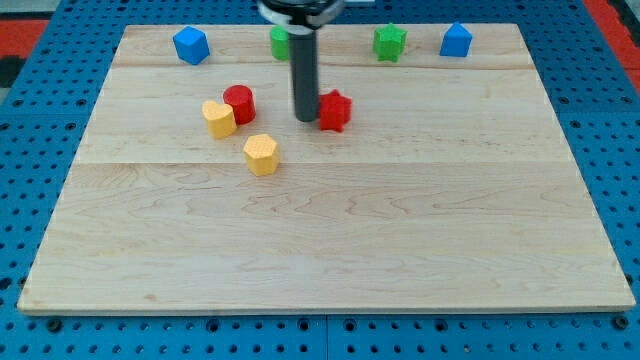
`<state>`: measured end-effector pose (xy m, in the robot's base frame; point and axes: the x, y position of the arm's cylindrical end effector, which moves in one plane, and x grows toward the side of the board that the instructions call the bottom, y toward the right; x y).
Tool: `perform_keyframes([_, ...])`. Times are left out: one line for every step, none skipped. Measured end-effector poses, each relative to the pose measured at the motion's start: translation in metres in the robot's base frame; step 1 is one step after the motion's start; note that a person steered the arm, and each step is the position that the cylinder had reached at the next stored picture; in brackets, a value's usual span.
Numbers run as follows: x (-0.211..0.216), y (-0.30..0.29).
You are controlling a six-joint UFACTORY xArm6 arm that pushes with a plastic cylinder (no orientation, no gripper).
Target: Place the yellow heart to the top left of the red circle
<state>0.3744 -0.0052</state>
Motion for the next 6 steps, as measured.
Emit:
perform_keyframes([0.019, -0.061])
perform_keyframes([0.022, -0.134])
perform_keyframes([-0.006, -0.161])
perform_keyframes([-0.029, -0.148])
perform_keyframes([-0.021, -0.155])
perform_keyframes([-0.001, -0.161])
